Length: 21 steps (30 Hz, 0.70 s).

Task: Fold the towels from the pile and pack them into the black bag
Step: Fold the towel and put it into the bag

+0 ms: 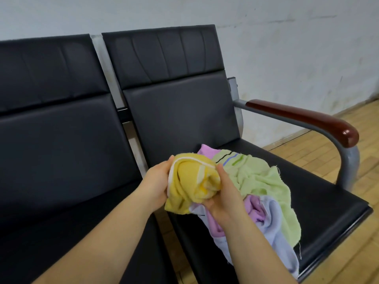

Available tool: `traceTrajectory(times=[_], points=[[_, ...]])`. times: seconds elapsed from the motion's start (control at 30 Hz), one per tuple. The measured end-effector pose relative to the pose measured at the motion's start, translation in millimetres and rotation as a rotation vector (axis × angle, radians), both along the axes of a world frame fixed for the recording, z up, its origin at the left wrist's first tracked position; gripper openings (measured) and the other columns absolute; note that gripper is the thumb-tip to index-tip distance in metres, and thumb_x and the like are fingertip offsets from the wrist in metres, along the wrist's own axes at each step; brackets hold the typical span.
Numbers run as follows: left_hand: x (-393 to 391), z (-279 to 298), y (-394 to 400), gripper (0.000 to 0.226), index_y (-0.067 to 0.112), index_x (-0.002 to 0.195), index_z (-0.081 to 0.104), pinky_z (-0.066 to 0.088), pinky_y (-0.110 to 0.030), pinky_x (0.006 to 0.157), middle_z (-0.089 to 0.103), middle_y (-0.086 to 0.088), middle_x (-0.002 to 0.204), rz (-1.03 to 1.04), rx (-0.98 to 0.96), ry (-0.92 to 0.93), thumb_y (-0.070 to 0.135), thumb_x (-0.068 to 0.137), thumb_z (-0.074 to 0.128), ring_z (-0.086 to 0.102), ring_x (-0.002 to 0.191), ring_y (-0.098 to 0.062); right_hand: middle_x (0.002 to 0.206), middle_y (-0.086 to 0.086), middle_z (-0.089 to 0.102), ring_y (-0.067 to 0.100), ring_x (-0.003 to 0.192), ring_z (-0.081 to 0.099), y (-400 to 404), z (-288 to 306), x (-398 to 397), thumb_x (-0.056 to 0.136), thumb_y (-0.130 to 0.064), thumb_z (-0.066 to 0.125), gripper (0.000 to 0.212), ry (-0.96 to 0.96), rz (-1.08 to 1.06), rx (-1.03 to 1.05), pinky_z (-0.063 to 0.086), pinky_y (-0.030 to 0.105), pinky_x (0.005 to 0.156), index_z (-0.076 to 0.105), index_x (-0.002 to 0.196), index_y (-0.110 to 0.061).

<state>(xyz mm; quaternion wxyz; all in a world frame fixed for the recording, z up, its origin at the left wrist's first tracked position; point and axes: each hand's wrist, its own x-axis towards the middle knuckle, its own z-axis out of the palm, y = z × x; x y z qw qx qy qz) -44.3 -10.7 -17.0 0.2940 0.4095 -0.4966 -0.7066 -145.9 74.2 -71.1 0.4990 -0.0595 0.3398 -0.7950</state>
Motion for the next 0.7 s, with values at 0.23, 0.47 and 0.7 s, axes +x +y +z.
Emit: traceTrajectory(times=[0.23,0.47,0.7], points=[[59,-14,-12,0.045,0.013,0.109,0.066,0.05,-0.041,0.082,0.069,-0.013,0.104,0.258,0.05,-0.038,0.052,0.094,0.047,0.063,0.099,-0.03,0.101,0.008,0.072,0.023,0.098,0.067,-32,-4,67,0.096,-0.013,0.052,0.022,0.107,0.216,0.005,0.056,0.035,0.084,0.065,0.113,-0.01],[184,-41,-9,0.035,0.005,0.108,0.063,0.049,-0.035,0.063,0.066,-0.011,0.09,0.55,0.122,-0.067,0.037,0.094,0.058,0.063,0.08,-0.026,0.121,-0.002,0.062,0.016,0.108,0.06,-33,-14,162,0.095,-0.037,0.054,0.039,0.526,0.62,0.211,0.052,0.038,0.092,0.051,0.132,-0.025],[311,-75,31,0.042,0.004,0.102,0.06,0.046,-0.035,0.072,0.066,-0.011,0.08,0.667,0.151,-0.157,0.044,0.095,0.051,0.061,0.076,-0.025,0.147,0.0,0.04,0.019,0.13,0.044,-19,-52,228,0.094,-0.052,0.048,0.059,1.366,0.81,0.402,0.037,0.031,0.107,0.04,0.144,-0.022]])
